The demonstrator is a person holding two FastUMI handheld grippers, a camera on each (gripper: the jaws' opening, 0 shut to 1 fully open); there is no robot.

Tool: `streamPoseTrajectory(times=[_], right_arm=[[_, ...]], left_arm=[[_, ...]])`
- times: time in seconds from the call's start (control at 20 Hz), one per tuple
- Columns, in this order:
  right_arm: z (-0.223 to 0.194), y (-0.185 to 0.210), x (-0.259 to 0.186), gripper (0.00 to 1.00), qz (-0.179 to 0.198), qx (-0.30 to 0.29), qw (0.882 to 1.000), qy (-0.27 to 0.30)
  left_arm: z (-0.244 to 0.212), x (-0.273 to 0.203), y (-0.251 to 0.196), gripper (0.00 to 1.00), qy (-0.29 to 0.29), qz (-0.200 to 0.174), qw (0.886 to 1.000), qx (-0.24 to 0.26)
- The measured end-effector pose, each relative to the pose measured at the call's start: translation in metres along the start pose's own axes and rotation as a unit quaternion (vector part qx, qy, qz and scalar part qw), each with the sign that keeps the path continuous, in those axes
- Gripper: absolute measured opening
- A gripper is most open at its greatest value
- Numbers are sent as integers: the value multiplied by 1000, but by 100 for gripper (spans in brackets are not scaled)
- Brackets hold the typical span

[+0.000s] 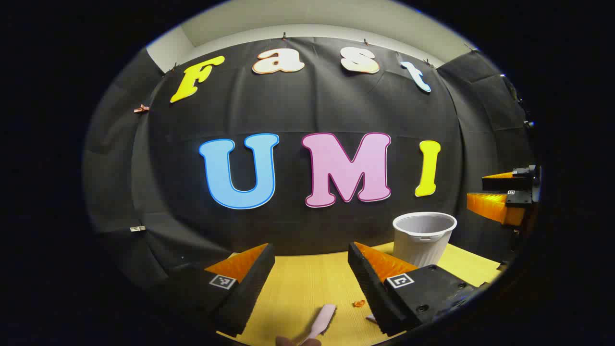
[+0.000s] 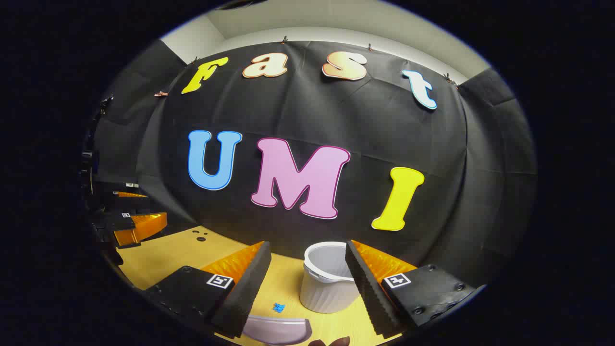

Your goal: Pick up the small broom and dustpan from the desktop, sweep the trash into the dustpan with the broom, and then empty the trash into the garbage bin.

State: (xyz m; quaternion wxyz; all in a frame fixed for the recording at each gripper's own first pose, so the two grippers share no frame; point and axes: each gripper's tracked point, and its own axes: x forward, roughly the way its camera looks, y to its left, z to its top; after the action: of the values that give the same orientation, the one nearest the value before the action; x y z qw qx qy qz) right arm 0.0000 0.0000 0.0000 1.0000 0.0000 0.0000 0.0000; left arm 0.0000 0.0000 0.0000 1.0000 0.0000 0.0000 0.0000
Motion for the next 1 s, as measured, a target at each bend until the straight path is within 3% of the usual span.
streamPoseTrajectory(times=[0.75, 1.0], right_arm=[[-12, 4, 0, 97, 14, -6, 1000, 10], [-55, 14, -20, 98, 41, 4, 996, 80]], left_arm=[[-11, 3, -20, 98, 17, -18, 1000, 7], [-15, 2, -19, 98, 14, -18, 999, 25]])
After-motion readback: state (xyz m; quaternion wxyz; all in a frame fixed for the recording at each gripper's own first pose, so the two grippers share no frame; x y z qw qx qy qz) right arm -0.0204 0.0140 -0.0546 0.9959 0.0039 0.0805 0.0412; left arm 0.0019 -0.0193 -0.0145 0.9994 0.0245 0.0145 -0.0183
